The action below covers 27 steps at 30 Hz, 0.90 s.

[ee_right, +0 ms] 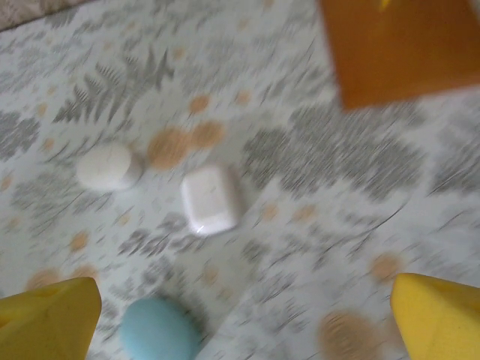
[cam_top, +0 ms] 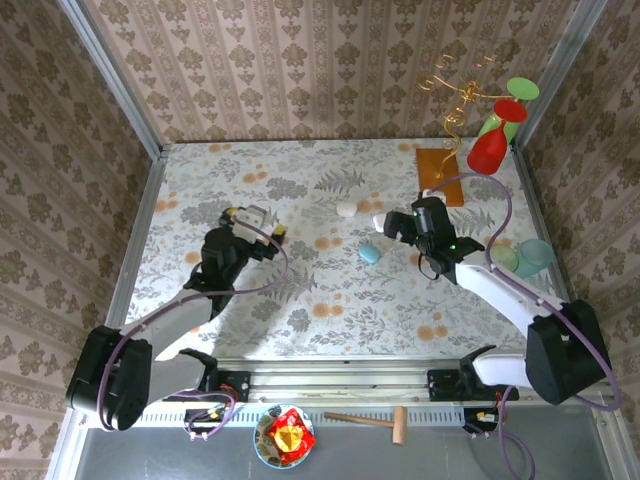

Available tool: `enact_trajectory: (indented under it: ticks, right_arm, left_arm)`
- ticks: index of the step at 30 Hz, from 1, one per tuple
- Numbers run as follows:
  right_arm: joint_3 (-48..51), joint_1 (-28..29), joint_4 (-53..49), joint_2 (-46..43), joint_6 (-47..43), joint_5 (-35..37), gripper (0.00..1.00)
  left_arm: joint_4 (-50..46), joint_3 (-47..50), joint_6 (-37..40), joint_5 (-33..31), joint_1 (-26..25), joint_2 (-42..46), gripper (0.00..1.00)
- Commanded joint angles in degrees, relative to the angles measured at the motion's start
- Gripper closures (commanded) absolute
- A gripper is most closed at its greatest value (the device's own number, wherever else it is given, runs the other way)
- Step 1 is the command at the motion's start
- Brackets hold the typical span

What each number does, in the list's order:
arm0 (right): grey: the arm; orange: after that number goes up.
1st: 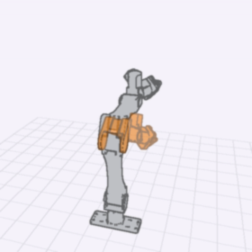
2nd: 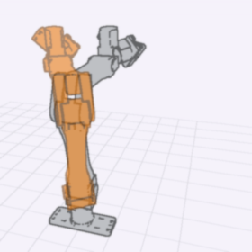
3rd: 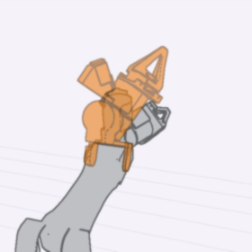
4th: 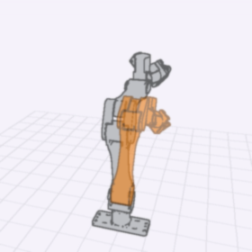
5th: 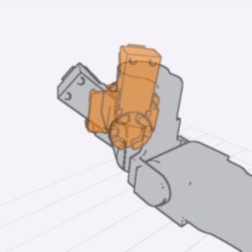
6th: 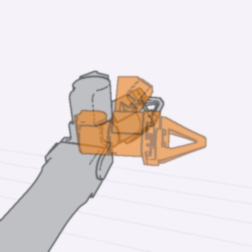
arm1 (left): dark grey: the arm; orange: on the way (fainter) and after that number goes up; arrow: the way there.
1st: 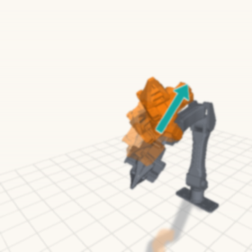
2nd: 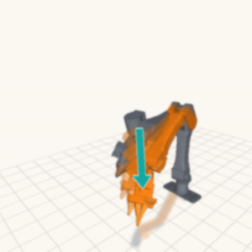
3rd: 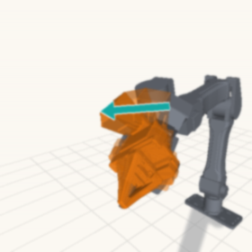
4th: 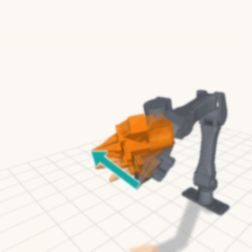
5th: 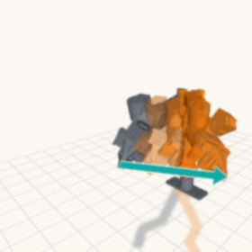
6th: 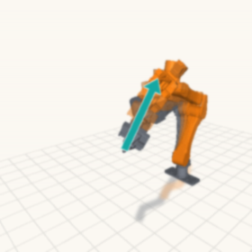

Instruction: Insert wireless bluetooth earbuds into charging case

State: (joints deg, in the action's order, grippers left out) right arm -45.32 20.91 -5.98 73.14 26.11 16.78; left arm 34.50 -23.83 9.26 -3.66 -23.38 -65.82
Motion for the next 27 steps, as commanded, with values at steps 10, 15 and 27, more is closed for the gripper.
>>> enact_trajectory:
  ticks: [10,15,27]
  right_arm:
    - [14.2,-10.2,31.9,3.1,-26.2,7.1,0.00]
    - [18.8,-16.0,44.6,8.9,-24.4,-1.3,0.00]
    - [21.7,-20.7,54.8,14.7,-23.3,-13.8,0.00]
  left_arm:
    - [18.6,6.1,0.3,-5.5,15.0,-14.1,0.00]
    - [22.3,5.0,-3.8,-1.6,19.6,-20.1,0.00]
    - [17.5,1.1,-5.6,3.4,22.7,-23.4,0.00]
